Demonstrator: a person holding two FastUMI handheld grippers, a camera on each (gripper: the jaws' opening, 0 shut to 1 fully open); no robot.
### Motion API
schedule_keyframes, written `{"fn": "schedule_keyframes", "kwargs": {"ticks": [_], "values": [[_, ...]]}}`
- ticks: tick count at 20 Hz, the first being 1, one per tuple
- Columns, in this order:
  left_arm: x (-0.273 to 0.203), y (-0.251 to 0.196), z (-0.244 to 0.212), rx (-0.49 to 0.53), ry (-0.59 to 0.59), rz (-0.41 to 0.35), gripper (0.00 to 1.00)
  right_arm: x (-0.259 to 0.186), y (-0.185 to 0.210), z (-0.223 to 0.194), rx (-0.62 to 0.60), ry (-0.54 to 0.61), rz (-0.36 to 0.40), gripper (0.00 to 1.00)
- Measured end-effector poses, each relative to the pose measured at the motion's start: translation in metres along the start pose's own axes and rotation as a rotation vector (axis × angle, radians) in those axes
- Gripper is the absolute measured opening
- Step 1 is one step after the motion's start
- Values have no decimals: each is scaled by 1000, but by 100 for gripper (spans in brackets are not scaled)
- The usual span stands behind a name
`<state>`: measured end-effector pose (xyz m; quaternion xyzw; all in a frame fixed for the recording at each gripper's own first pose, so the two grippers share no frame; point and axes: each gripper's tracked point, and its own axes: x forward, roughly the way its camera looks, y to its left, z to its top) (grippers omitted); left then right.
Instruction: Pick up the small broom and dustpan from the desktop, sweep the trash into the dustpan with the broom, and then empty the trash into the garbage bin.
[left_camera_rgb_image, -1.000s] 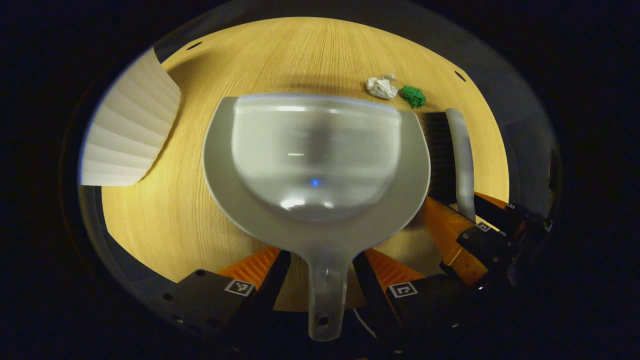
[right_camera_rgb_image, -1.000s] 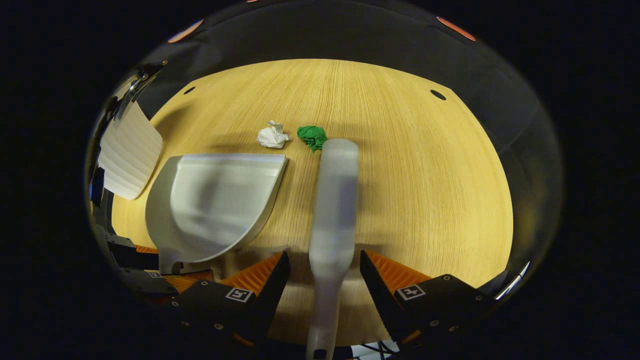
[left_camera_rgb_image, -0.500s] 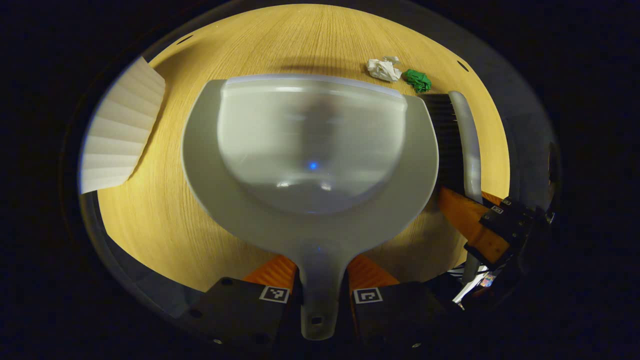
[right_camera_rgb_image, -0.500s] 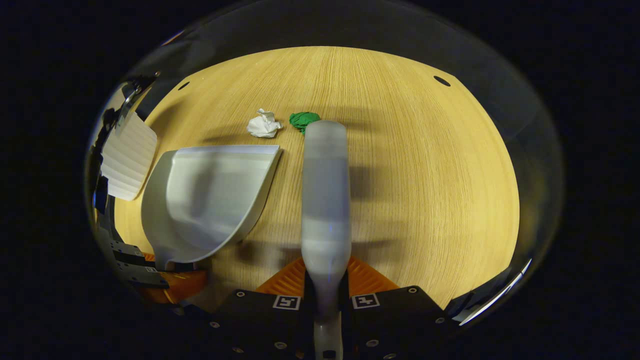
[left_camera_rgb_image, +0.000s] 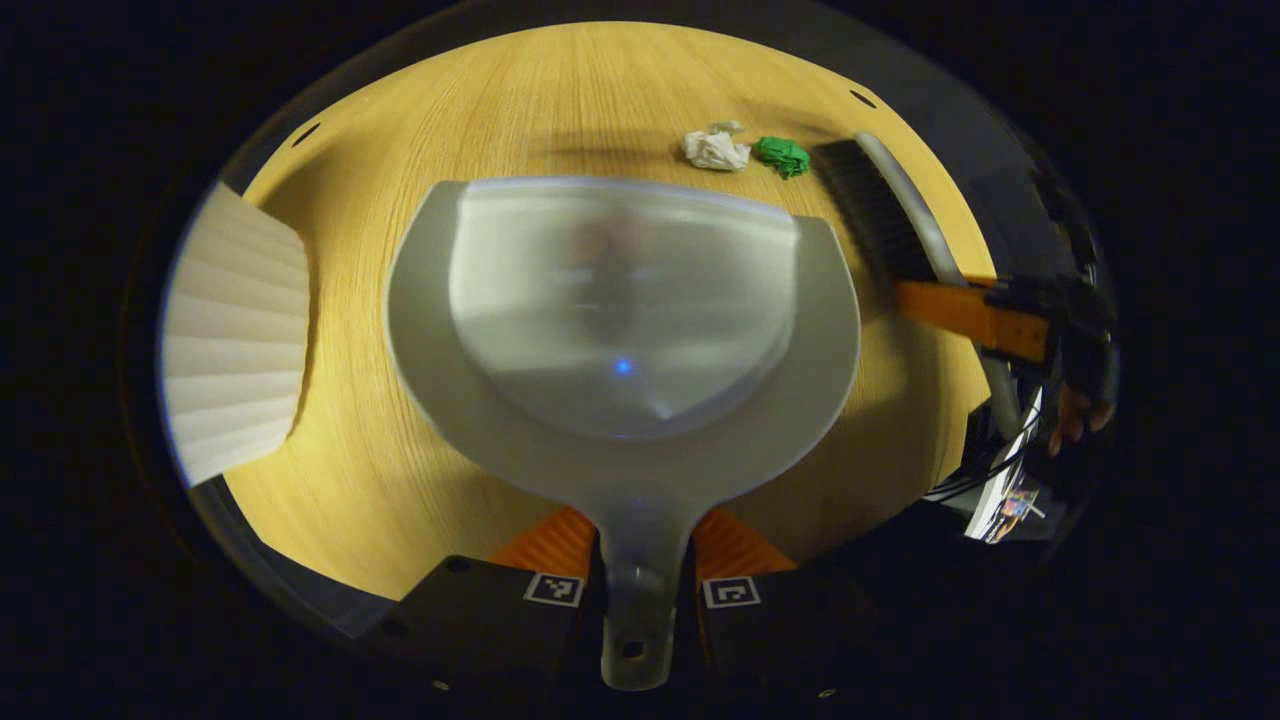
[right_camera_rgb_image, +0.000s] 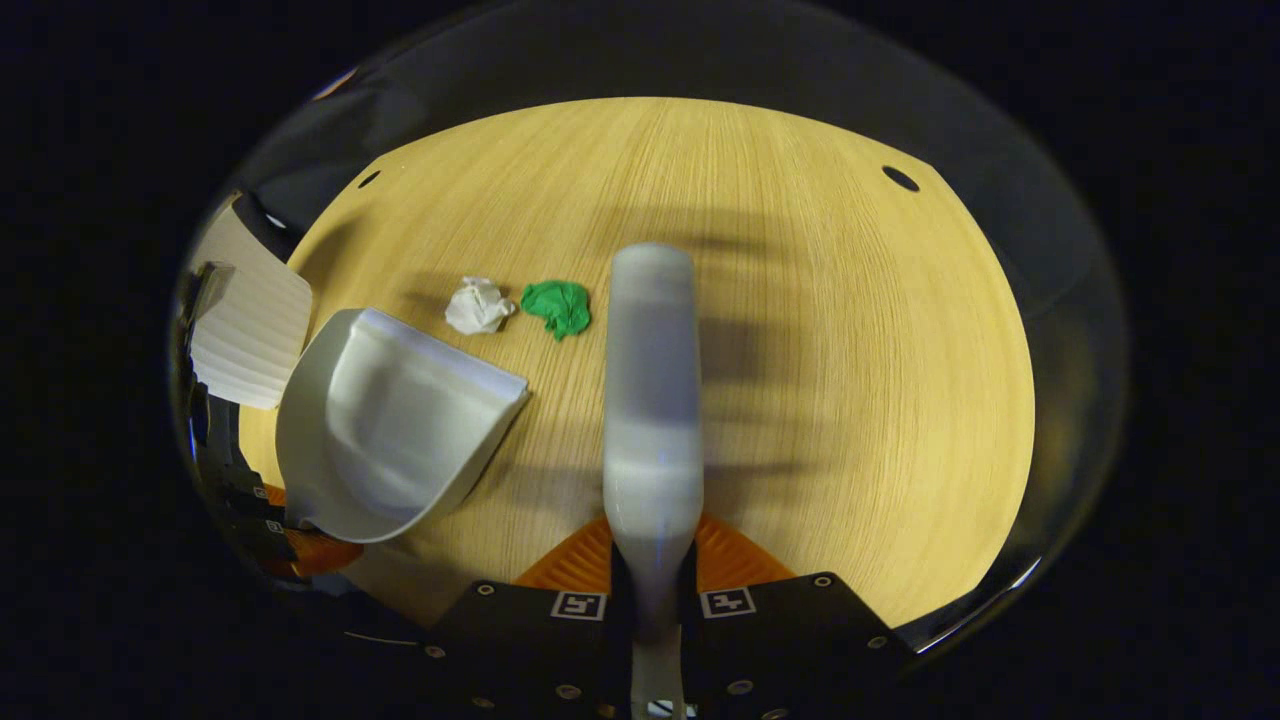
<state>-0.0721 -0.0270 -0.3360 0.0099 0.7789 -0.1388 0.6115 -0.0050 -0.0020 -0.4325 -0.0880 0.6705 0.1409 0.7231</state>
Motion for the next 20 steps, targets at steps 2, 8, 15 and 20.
{"fn": "schedule_keyframes", "kwargs": {"ticks": [2, 8, 15, 20], "values": [[-1, 6, 0, 46, 8, 6, 29, 7, -5, 27, -77, -2, 2, 19], [-4, 12, 1, 120, 30, 7, 29, 28, -6, 79, -354, 13, 51, 19], [-3, 16, 1, 145, 31, 7, 29, 23, 49, 63, -624, 85, 298, 19], [-3, 13, -3, 118, 39, 2, 29, 14, 61, 60, -711, 126, 376, 19]]}}
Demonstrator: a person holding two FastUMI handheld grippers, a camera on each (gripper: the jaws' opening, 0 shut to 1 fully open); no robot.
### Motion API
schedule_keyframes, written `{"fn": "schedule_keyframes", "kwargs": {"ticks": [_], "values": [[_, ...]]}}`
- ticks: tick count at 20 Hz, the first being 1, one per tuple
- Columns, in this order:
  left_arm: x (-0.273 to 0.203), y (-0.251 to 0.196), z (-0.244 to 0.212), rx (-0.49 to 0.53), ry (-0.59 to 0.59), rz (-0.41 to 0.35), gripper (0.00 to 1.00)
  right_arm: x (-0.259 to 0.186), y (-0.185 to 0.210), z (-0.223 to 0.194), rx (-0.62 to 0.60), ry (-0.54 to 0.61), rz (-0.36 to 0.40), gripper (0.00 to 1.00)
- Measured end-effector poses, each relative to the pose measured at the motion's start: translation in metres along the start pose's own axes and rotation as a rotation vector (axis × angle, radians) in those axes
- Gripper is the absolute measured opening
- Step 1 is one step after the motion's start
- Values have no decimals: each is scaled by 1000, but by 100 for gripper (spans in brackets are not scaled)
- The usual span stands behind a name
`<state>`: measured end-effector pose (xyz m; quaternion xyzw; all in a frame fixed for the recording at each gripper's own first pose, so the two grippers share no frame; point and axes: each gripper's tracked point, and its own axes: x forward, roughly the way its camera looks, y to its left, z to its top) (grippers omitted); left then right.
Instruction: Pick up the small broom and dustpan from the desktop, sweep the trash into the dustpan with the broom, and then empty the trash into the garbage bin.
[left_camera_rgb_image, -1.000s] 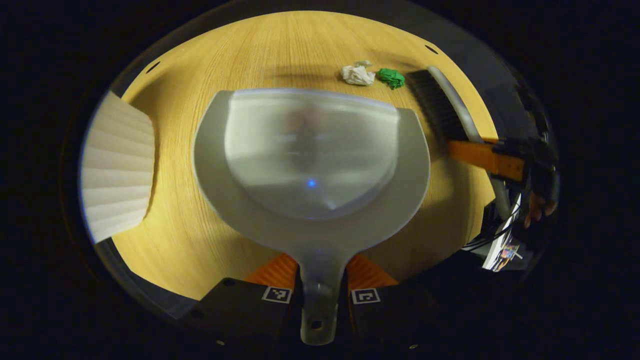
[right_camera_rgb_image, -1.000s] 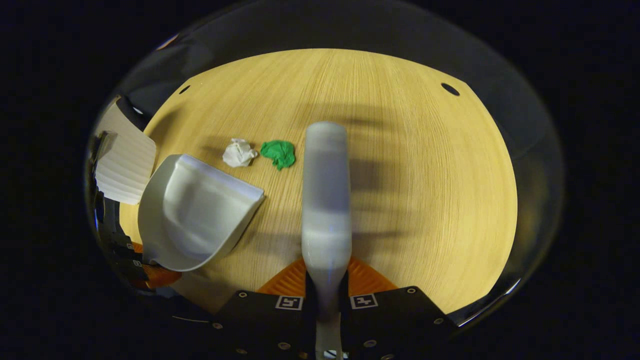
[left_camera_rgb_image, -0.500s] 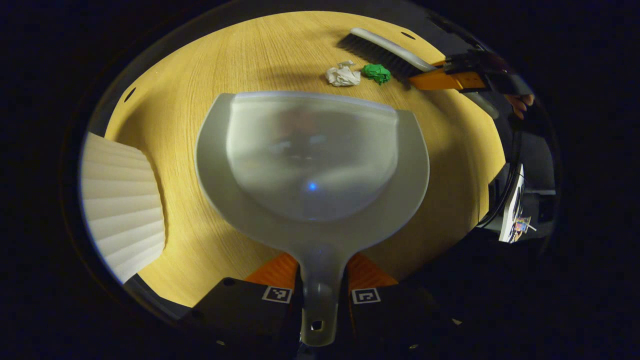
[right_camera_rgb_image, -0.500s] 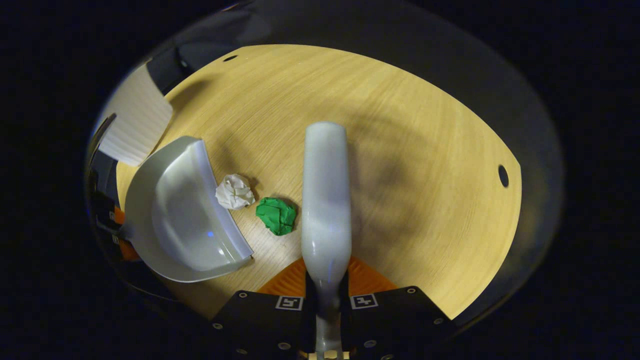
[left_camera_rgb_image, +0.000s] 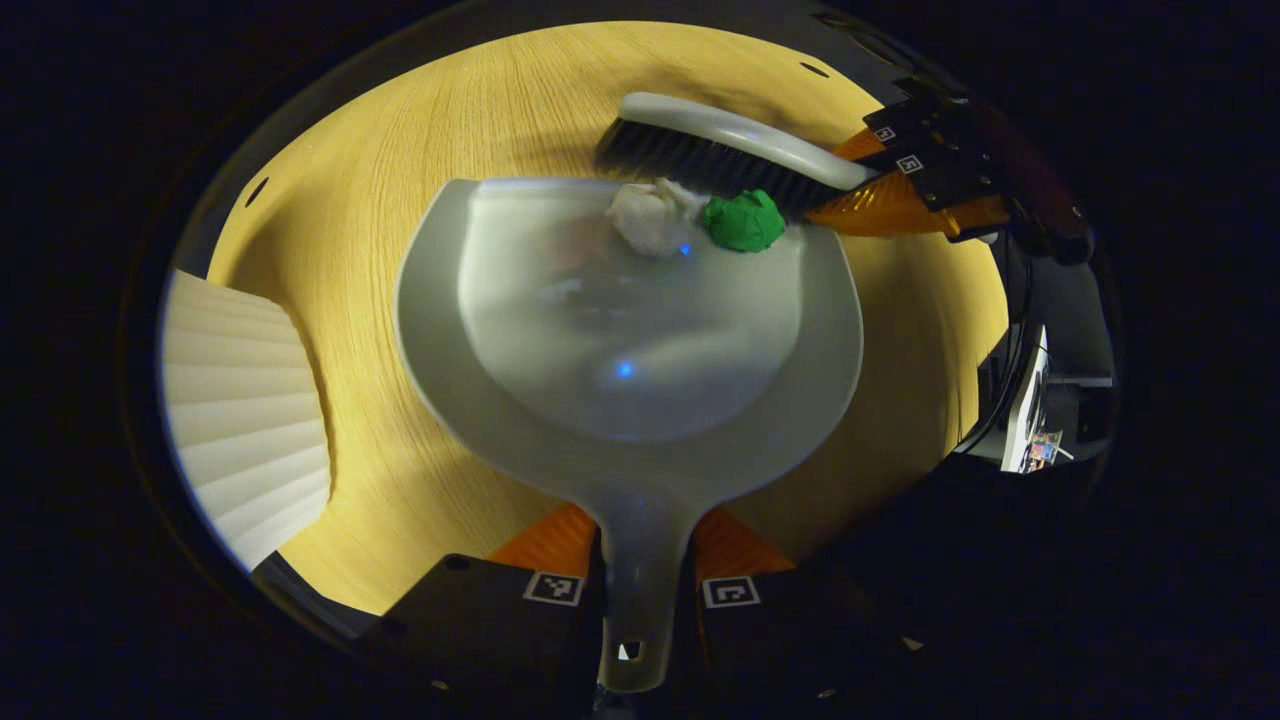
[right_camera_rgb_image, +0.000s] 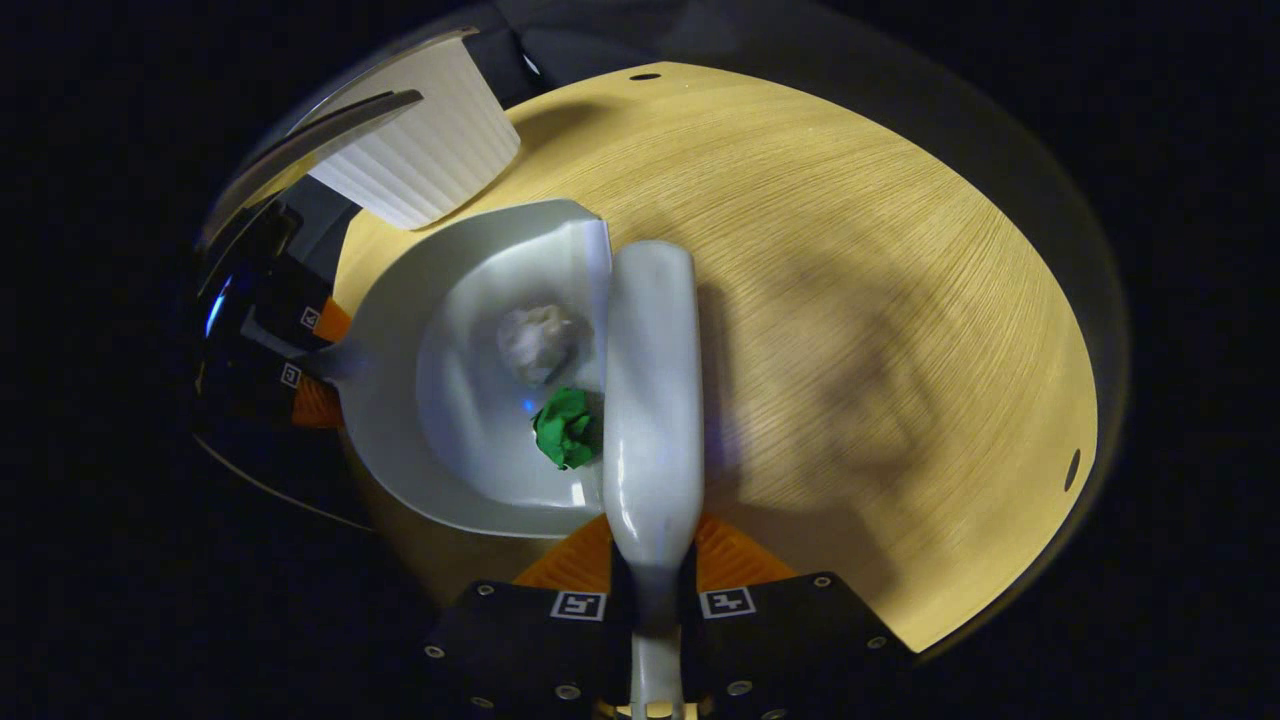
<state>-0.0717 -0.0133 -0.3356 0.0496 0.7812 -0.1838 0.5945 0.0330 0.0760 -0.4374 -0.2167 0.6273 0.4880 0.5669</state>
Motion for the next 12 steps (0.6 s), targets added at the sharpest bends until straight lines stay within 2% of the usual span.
{"fn": "schedule_keyframes", "kwargs": {"ticks": [2, 5, 9, 12], "values": [[2, -4, 3, -22, -15, -4, 29, 3, 3, 1, -8, 3, 37, 19], [6, -11, 5, -84, -47, -9, 29, 13, -24, 3, 29, 4, -31, 19], [7, -20, 4, -182, -99, -27, 29, 16, -61, 10, 289, -101, -99, 19], [12, -27, 7, -276, -137, -23, 29, 32, -85, -8, 423, -82, -191, 20]]}}
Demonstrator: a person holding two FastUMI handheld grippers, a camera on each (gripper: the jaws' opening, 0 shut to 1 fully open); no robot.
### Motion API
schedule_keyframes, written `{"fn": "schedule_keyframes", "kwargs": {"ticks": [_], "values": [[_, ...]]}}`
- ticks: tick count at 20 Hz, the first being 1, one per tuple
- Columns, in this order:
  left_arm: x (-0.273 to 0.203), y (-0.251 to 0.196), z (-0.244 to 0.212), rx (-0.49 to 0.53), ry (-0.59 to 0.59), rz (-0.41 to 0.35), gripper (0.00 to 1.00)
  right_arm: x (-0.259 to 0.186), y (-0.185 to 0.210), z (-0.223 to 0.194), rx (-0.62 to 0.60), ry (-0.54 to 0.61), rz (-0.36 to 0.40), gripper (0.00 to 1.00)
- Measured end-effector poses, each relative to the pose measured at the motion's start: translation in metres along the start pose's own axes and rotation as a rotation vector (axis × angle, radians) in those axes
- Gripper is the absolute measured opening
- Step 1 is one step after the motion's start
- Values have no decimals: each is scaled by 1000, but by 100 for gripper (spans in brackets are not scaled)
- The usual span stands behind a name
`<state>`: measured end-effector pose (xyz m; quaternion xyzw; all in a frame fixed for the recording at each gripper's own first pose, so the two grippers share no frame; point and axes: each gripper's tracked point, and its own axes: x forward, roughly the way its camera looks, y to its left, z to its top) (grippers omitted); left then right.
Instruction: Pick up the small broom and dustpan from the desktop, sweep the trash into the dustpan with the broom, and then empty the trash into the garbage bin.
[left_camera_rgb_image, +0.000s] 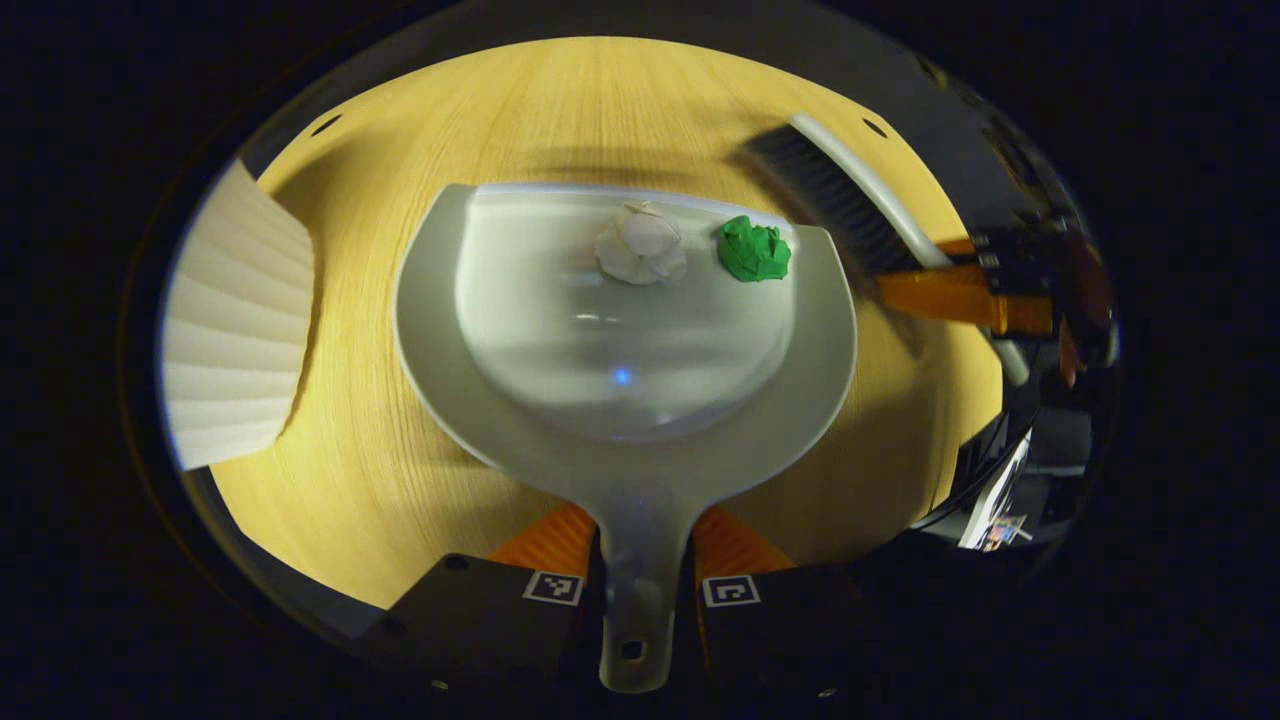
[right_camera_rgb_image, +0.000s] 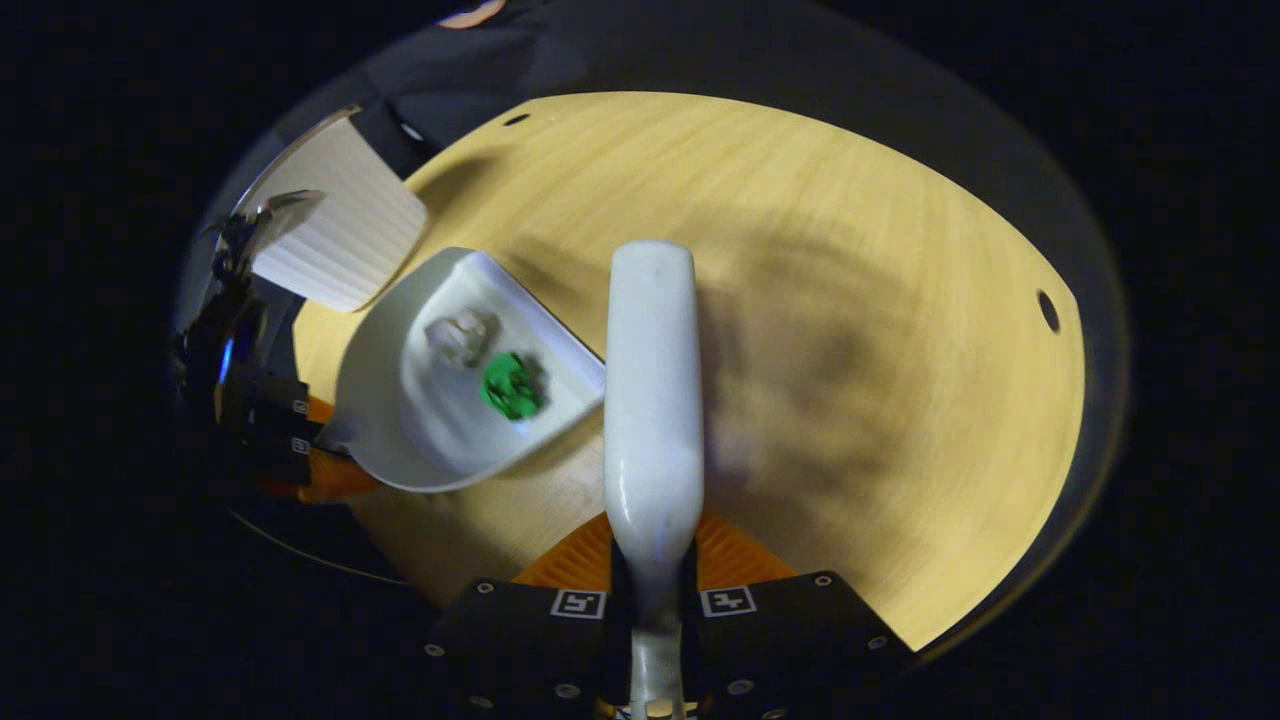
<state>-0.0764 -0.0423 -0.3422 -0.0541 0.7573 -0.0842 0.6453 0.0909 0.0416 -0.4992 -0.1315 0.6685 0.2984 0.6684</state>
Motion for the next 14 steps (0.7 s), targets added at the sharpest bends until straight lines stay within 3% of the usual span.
{"fn": "schedule_keyframes", "kwargs": {"ticks": [3, 4, 7, 10, 14], "values": [[1, -2, 5, -64, -29, 17, 29, 13, -8, 0, 202, 25, -16, 20], [2, -1, 7, -74, -36, 30, 29, 8, 5, -30, 260, 21, -29, 20], [-1, -3, 10, -84, -51, 40, 29, 21, 6, -13, 401, 34, -93, 20], [-8, -4, 15, -79, -77, 34, 29, 22, 15, -15, 439, 21, -127, 20], [-14, 4, 25, -45, -149, 22, 29, 24, 27, -18, 446, 23, -112, 20]]}}
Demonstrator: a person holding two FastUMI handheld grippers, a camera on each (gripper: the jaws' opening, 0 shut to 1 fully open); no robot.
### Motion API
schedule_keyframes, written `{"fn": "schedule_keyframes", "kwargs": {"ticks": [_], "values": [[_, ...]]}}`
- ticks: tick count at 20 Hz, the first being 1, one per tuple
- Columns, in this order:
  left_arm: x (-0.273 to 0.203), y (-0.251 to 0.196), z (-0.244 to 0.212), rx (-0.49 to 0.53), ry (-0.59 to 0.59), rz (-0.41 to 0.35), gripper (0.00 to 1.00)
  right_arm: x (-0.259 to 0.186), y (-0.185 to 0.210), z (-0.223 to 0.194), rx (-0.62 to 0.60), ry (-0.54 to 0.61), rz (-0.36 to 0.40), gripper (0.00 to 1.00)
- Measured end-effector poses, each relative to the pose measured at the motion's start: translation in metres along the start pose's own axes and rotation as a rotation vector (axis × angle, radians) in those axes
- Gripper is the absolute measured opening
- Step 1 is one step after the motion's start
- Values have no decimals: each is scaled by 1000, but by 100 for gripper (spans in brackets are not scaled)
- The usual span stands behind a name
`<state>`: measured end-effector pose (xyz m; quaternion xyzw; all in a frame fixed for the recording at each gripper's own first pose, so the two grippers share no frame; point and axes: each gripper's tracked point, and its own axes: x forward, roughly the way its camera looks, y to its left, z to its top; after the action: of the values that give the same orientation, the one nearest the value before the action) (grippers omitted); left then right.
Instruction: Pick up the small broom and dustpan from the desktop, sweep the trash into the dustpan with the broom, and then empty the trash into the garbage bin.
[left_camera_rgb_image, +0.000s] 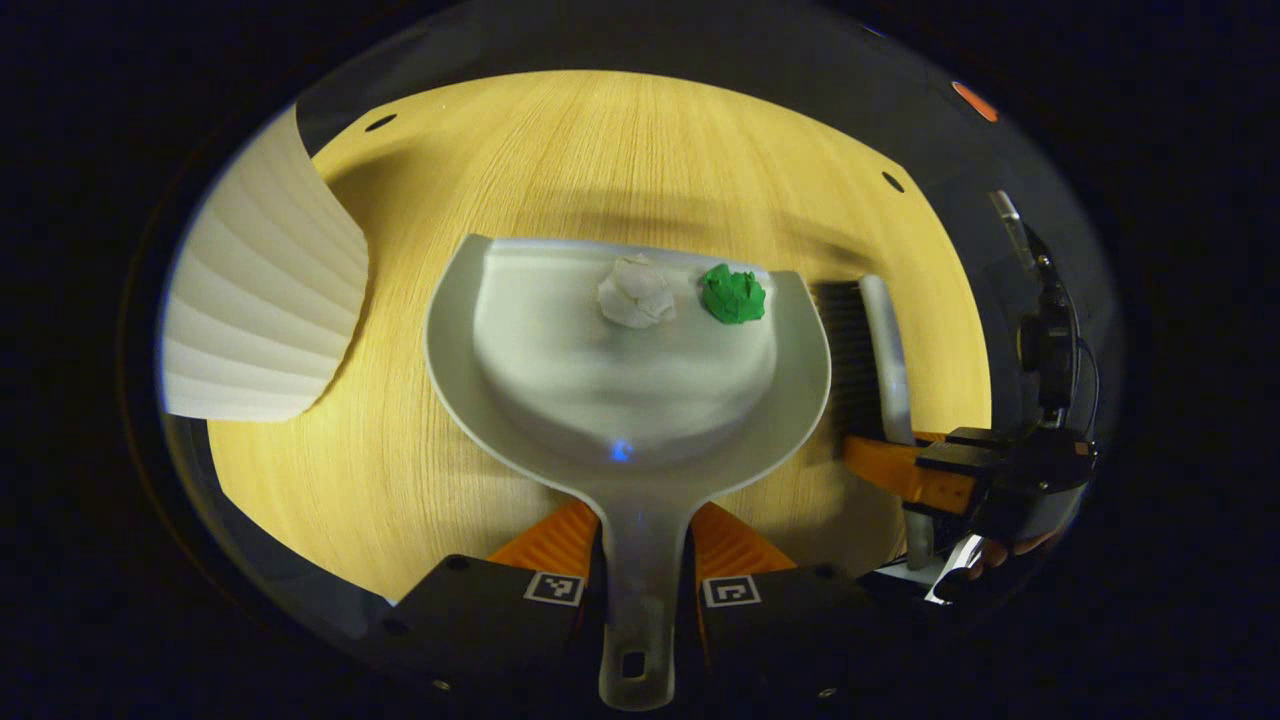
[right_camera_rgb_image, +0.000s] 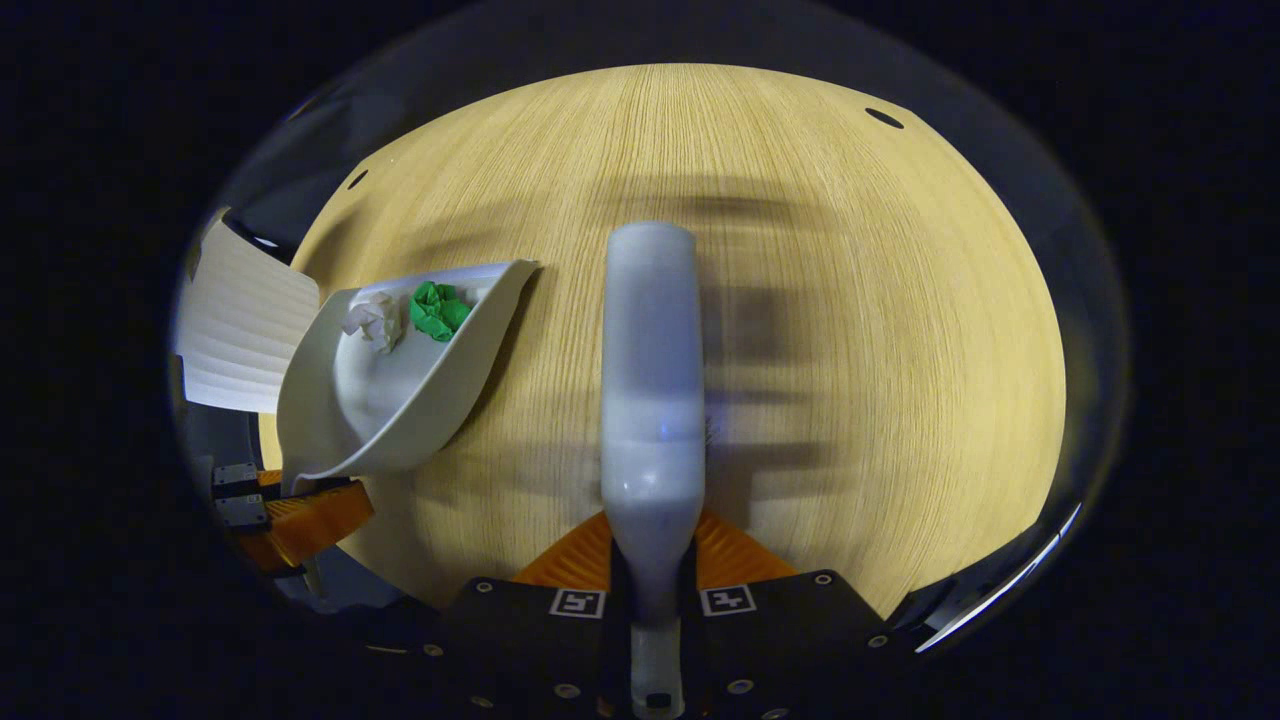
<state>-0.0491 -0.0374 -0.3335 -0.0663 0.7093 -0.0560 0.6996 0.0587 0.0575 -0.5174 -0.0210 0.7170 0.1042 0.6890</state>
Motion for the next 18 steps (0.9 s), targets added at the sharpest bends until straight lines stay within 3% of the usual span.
{"fn": "schedule_keyframes", "kwargs": {"ticks": [4, 5, 6, 8, 10, 16, 18], "values": [[-11, -2, 6, -2, -66, -11, 29, 4, -6, -5, 7, -5, 19, 22], [-15, -3, 13, -12, -88, -11, 29, 4, -7, -7, 7, -4, 17, 32], [-22, -7, 17, -12, -100, -16, 29, 2, -5, -7, 5, -7, 19, 24], [-39, -12, 29, -28, -138, -38, 29, 1, -1, -8, -5, -13, 25, 28], [-67, -14, 44, -17, -194, -45, 29, 2, -2, -5, -15, -19, 27, 34], [-152, -31, 77, 58, -359, -34, 28, -2, -5, 20, -30, -31, 76, 75], [-175, -31, 83, 52, -401, -27, 29, -2, -12, 33, -35, -34, 82, 80]]}}
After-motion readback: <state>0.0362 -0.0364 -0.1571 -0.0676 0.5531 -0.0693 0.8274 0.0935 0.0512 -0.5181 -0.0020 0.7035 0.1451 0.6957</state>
